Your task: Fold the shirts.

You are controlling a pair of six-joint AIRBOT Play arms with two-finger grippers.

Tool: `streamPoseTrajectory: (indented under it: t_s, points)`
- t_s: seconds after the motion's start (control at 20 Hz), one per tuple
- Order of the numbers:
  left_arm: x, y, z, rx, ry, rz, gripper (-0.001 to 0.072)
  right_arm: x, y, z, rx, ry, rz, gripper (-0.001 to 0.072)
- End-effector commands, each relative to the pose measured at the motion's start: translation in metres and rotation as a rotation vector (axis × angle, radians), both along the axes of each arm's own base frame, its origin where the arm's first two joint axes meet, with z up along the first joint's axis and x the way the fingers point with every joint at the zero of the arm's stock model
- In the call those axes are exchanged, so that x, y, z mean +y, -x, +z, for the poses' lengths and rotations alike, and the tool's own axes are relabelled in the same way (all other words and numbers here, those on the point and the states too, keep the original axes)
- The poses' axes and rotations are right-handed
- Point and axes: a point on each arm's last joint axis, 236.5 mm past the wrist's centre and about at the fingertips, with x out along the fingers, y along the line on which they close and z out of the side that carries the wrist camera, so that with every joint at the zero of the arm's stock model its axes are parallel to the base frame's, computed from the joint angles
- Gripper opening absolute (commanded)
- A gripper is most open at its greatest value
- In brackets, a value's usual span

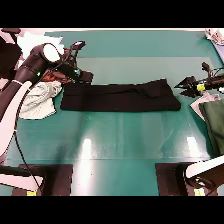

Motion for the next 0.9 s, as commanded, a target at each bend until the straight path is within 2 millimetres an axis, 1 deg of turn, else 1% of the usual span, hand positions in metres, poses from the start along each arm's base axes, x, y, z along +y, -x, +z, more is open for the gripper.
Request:
streamPoseTrajectory:
  t_s: [0.0,0.05,0.15,0.2,0.25,0.4,0.45,0.5,0.6,0.65,0.7,0.75,0.8,0.85]
  points:
    - [-0.005,-0.002,-0.014,0.022,-0.013,-0.014,0.0022,-0.004,-0.012,-0.017,-0.003,-0.025,0.026,0.071]
    - [-0.005,-0.003,-0.016,0.024,-0.015,-0.015,0.0023,-0.004,-0.013,-0.02,-0.004,-0.026,0.033,0.0709]
    - [-0.007,-0.004,-0.021,0.028,-0.014,-0.027,0.0022,0.004,-0.013,-0.03,-0.002,-0.03,0.069,0.071]
    - [-0.011,-0.005,-0.023,0.025,-0.01,-0.032,0.0023,0.01,-0.013,-0.034,0.006,-0.034,0.083,0.0709]
    - [-0.018,-0.004,-0.024,0.012,-0.012,-0.055,0.0023,0.019,-0.013,-0.039,0.016,-0.04,0.102,0.0709]
    - [-0.045,0.004,-0.036,-0.012,-0.034,-0.154,0.0023,0.055,-0.011,-0.049,0.032,-0.044,0.183,0.0709]
    - [-0.051,0.005,-0.039,-0.017,-0.039,-0.167,0.0023,0.065,-0.01,-0.052,0.034,-0.042,0.2,0.0709]
    - [-0.056,0.003,-0.041,-0.026,-0.035,-0.167,0.0023,0.074,-0.009,-0.054,0.035,-0.04,0.219,0.0708]
    - [-0.058,-0.007,-0.041,-0.057,-0.023,-0.15,0.0023,0.082,-0.007,-0.053,0.039,-0.038,0.243,0.0698]
    - [-0.059,-0.01,-0.04,-0.069,-0.019,-0.144,0.0023,0.084,-0.004,-0.053,0.047,-0.045,0.252,0.0619]
    - [-0.06,-0.012,-0.04,-0.078,-0.016,-0.142,0.0023,0.085,-0.002,-0.052,0.055,-0.052,0.26,0.0478]
    - [-0.062,-0.015,-0.041,-0.09,-0.017,-0.141,0.0023,0.086,0.001,-0.049,0.066,-0.062,0.261,0.0277]
    - [-0.063,-0.018,-0.043,-0.098,-0.016,-0.137,0.0023,0.085,0.002,-0.046,0.07,-0.07,0.255,0.0181]
    - [-0.064,-0.02,-0.048,-0.098,-0.017,-0.133,0.0023,0.084,0.001,-0.039,0.063,-0.07,0.25,0.0101]
